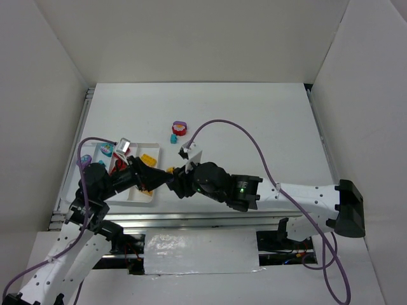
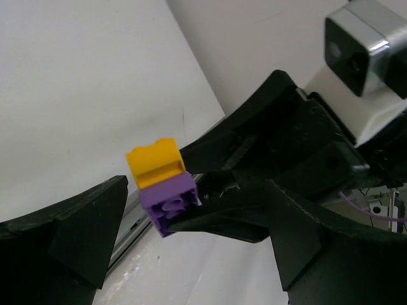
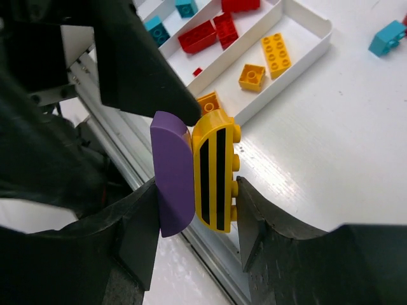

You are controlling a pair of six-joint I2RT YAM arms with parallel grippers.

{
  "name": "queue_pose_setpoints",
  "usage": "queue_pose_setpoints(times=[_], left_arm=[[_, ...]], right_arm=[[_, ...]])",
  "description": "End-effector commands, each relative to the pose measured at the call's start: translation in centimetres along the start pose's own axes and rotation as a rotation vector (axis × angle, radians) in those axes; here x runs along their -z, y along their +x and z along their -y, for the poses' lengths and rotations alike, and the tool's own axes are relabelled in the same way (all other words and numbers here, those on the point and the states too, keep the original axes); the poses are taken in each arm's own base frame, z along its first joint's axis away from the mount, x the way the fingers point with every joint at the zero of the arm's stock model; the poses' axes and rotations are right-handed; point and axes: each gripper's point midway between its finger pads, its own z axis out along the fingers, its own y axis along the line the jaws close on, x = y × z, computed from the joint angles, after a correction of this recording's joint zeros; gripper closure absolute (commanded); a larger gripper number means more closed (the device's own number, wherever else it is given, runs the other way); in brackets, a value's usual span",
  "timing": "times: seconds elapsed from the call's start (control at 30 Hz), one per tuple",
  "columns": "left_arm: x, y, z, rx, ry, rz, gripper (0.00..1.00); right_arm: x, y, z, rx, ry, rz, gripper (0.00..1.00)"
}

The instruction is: Sort the legos into containers by color

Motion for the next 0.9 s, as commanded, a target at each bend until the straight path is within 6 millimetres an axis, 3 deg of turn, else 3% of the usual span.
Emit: queue_pose_setpoints(times=[0.0,0.2,0.23,0.4,0.43,0.63,0.7,0.77,0.83,0.87], left_arm=[[0.5,-0.5,3.0,-0.048,0.128,0.010,0.00],[-0.5,0.1,1.6,-0.037,0.120,-0.021,0.09],[-0.7,-0.1,1.8,-0.046,0.129,-0.023,0.17],[-1.9,-0.7,0.7,-0.094,0.080,-0.047,0.33],[-2.1,-0.6,0.5,-0.096,0.075,-0.054,0.44],[-3.5,-1.0,0.3,-0.113,0.116,-0.060,0.76],[-3.9,-1.3,-0.4,-0.111,0.082,-0.056,0.99],[-4.3,-1.5,-1.1,-0.111,0.052,-0.055,1.00],[-4.4,-2.0,-1.3,-0.121,0.036,-0.026,1.00],[-4.3,-2.2,-1.7,-0.118,0.010,-0.013,1.00]], right_arm=[[0.8,-4.2,-0.4,-0.051,0.062,0.148,1.00],[1.0,-5.5,1.0,-0.079,0.128,0.241,1.00],[0.7,-5.7,0.8,-0.077,0.130,0.244,1.00],[-0.4,-6.0,1.4,-0.060,0.207,0.264,1.00],[-0.5,-6.0,1.3,-0.055,0.204,0.263,1.00],[-1.8,-6.0,1.1,-0.022,0.223,0.248,1.00],[-1.9,-5.7,1.3,-0.021,0.237,0.241,0.97],[-1.8,-5.3,1.2,-0.031,0.216,0.238,0.57],[-1.7,-4.8,0.7,-0.039,0.168,0.227,0.08],[-1.8,-4.4,1.3,-0.036,0.151,0.207,0.00]])
